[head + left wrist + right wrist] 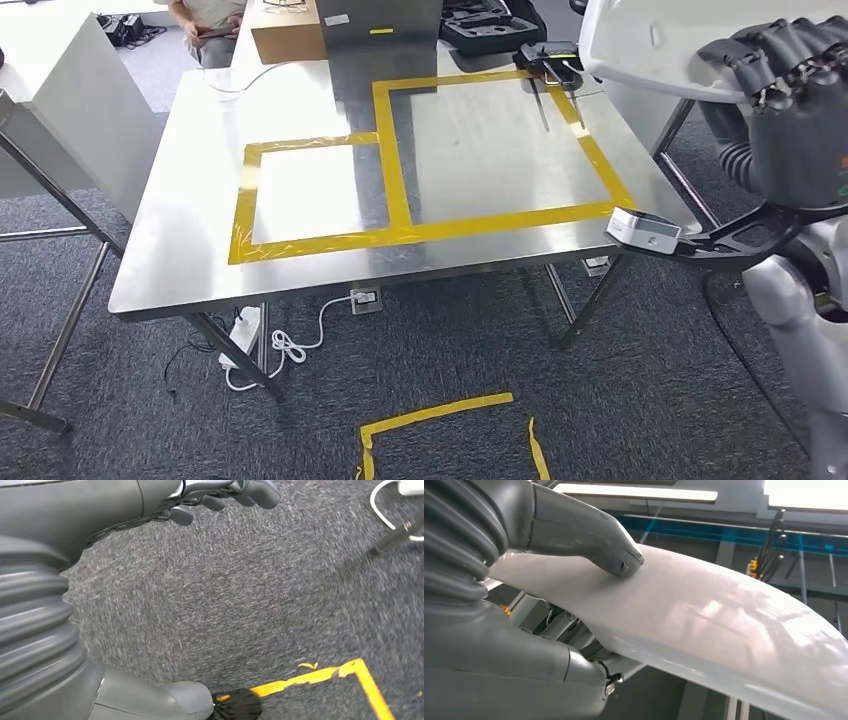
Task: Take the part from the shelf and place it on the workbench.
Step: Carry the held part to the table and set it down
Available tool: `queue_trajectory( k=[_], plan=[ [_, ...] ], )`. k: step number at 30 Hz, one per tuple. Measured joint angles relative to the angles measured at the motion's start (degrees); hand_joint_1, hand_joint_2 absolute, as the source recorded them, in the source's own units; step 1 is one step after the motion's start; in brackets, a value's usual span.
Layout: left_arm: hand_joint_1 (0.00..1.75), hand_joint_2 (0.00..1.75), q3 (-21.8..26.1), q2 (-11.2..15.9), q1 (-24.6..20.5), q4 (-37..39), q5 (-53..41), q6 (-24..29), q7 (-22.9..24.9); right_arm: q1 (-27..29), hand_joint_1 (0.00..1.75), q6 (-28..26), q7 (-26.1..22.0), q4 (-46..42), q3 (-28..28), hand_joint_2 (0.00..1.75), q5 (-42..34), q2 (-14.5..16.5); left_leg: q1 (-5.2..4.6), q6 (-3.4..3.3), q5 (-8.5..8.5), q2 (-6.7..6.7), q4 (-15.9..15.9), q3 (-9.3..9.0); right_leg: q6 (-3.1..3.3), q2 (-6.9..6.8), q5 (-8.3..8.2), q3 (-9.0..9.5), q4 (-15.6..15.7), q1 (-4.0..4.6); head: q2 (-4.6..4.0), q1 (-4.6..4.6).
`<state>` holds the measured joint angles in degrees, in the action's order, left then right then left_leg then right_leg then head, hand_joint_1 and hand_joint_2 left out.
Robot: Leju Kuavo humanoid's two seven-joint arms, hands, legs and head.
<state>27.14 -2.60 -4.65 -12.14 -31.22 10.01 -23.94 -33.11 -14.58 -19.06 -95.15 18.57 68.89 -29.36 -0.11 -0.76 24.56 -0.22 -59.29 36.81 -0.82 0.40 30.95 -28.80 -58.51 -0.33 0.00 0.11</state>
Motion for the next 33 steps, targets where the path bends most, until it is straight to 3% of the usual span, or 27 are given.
queue_trajectory(
  k=[2, 4, 6, 7, 8, 11, 13, 16, 17, 19, 21, 22, 23, 26, 27, 28, 31, 33],
  plan=[
    [0.00, 1.75, 0.1, 0.0, -0.1, 0.0, 0.1, 0.0, -0.1, -0.1, 1.75, 0.0, -0.1, 0.1, 0.0, 1.75, -0.1, -0.1, 0.14, -0.77, 0.34, -0.08, 0.2, -1.03, -0.49, -0.11, 0.13, -1.12, -2.8, -0.09, 0.00, 0.05],
    [0.00, 1.75, 0.2, 0.0, -0.2, -0.1, 0.1, 0.0, -0.2, -0.2, 1.75, 0.1, -0.2, 0.3, 0.1, 1.75, -0.1, -0.2, 0.18, -1.29, 1.02, -0.17, 0.3, -1.93, -0.97, -0.17, 1.58, -5.27, -9.5, -0.19, 0.00, 0.13],
    [0.00, 1.75, 0.3, 0.0, -0.2, -0.1, 0.1, 0.0, -0.2, 0.0, 1.75, 0.3, -0.2, 0.6, 0.1, 1.75, -0.2, -0.2, 0.09, -1.48, 1.97, -0.25, 0.3, -2.78, -1.17, -0.18, 4.16, -10.24, -15.6, -0.20, 0.00, 0.15],
    [0.00, 1.75, 0.4, 0.0, -0.2, -0.1, 0.1, 0.0, -0.1, 0.0, 1.75, 0.5, -0.3, 0.7, 0.2, 1.75, -0.3, -0.2, 0.03, -1.48, 2.51, -0.31, 0.3, -3.39, -1.11, -0.18, 4.55, -11.73, -16.3, -0.18, 0.00, 0.16],
    [0.00, 1.75, 0.4, 0.0, -0.1, -0.1, 0.1, 0.0, -0.1, 0.0, 1.75, 0.7, -0.3, 0.9, 0.2, 1.75, -0.3, -0.2, -0.03, -1.43, 3.10, -0.39, 0.3, -4.15, -0.94, -0.18, 3.67, -12.25, -15.1, -0.16, 0.00, 0.16],
    [0.00, 1.75, 0.6, -0.2, -0.2, 0.0, 0.1, 0.0, 0.1, -0.6, 1.75, 1.4, -0.7, 1.6, 0.3, 1.75, -0.4, -0.2, -0.18, -1.02, 4.96, -0.54, 0.3, -6.28, 0.03, -0.25, -4.44, -9.98, -4.5, 0.17, 0.00, 0.15],
    [0.00, 1.75, 0.9, -0.3, -0.3, 0.0, 0.1, -0.1, 0.2, -1.1, 1.75, 1.8, -0.8, 2.1, 0.6, 1.75, -0.2, -0.1, -0.30, -0.43, 5.83, -0.57, 0.2, -7.05, 0.58, -0.26, -7.14, -8.88, -0.6, 0.55, 0.00, 0.23],
    [0.00, 1.75, 1.2, -0.3, -0.4, -0.1, 0.2, -0.1, 0.2, -1.4, 1.75, 2.0, -0.9, 2.5, 0.9, 1.75, 0.0, 0.0, -0.44, 0.54, 5.78, -0.51, -0.8, -7.52, 1.46, -0.14, -6.83, -7.57, 0.2, 0.38, 0.00, 0.31],
    [0.00, 1.75, 1.3, -0.3, -0.5, -0.1, 0.2, -0.1, 0.2, -1.5, 1.75, 2.0, -0.8, 2.5, 1.0, 1.75, 0.0, 0.1, -0.45, 0.81, 5.71, -0.44, -2.4, -6.71, 1.79, -0.18, -6.57, -6.93, 0.4, 0.18, 0.00, 0.19],
    [0.00, 1.75, 1.3, -0.4, -0.6, -0.1, 0.2, -0.1, 0.2, -1.6, 1.75, 2.0, -0.9, 2.6, 1.2, 1.75, 0.0, 0.2, -0.25, 1.46, 6.98, -0.32, -8.3, -3.18, 2.24, -0.24, -5.85, -5.85, 0.6, -0.04, 0.00, 0.00],
    [0.00, 1.75, 1.4, -0.3, -0.6, -0.1, 0.2, -0.1, 0.2, -1.6, 1.75, 2.0, -0.9, 2.8, 1.5, 1.75, 0.0, 0.3, 0.04, 2.05, 9.82, -0.22, -14.5, 1.55, 2.35, -0.19, -4.91, -5.04, 0.6, -0.07, 0.00, -0.06],
    [0.00, 1.75, 1.5, -0.3, -0.5, -0.1, 0.2, -0.1, 0.2, -1.6, 1.75, 2.0, -0.9, 2.9, 1.6, 1.75, 0.0, 0.4, 0.13, 2.19, 10.49, -0.19, -15.8, 3.11, 2.32, -0.14, -4.41, -4.46, 0.6, -0.08, 0.00, -0.07],
    [0.00, 1.75, 1.6, -0.3, -0.4, -0.1, 0.3, -0.1, 0.2, -1.5, 1.75, 2.0, -0.9, 3.0, 1.8, 1.75, 0.0, 0.4, 0.19, 2.19, 9.82, -0.17, -15.2, 3.75, 2.25, -0.09, -3.86, -3.76, 0.6, -0.10, 0.00, -0.07],
    [0.00, 1.75, 1.8, -0.3, -0.3, -0.1, 0.5, -0.1, 0.2, -1.5, 1.75, 2.2, -0.8, 3.2, 2.2, 1.75, 0.2, 0.5, 0.20, 1.80, 2.36, -0.12, -4.9, 1.55, 1.79, -0.07, -2.05, -1.44, 0.5, -0.10, 0.00, -0.05],
    [0.00, 1.75, 1.9, -0.3, -0.3, -0.1, 0.6, -0.1, 0.3, -1.6, 1.75, 2.3, -0.8, 3.4, 2.3, 1.75, 0.3, 0.5, 0.10, 1.49, 0.85, -0.07, -2.0, 0.80, 1.51, -0.05, -1.47, -0.97, 0.5, -0.03, 0.00, -0.03],
    [0.00, 1.75, 2.0, -0.3, -0.3, 0.0, 0.7, -0.1, 0.3, -1.8, 1.75, 2.4, -0.9, 3.6, 2.4, 1.75, 0.3, 0.6, 0.00, 1.08, -0.01, -0.05, -0.3, 0.30, 1.17, -0.02, -1.01, -0.65, 0.5, 0.02, 0.00, -0.03],
    [0.00, 1.75, 2.3, -0.4, -0.4, -0.1, 0.7, -0.1, 0.3, -3.2, 1.75, 3.5, -1.2, 4.9, 3.1, 1.75, 0.4, 1.0, -0.03, -0.26, 0.17, -0.05, 0.4, -0.81, 0.20, 0.05, -0.72, -0.35, -0.2, 0.02, 0.00, 0.02],
    [0.00, 1.75, 2.6, -0.5, -0.6, -0.1, 0.6, -0.1, 0.3, -5.1, 1.75, 4.1, -1.4, 6.7, 3.9, 1.75, 0.6, 1.6, 0.11, -0.98, 0.56, -0.11, 0.8, -1.83, -0.27, -0.10, -0.12, -2.16, -3.9, -0.11, 0.00, 0.13]
  ],
)
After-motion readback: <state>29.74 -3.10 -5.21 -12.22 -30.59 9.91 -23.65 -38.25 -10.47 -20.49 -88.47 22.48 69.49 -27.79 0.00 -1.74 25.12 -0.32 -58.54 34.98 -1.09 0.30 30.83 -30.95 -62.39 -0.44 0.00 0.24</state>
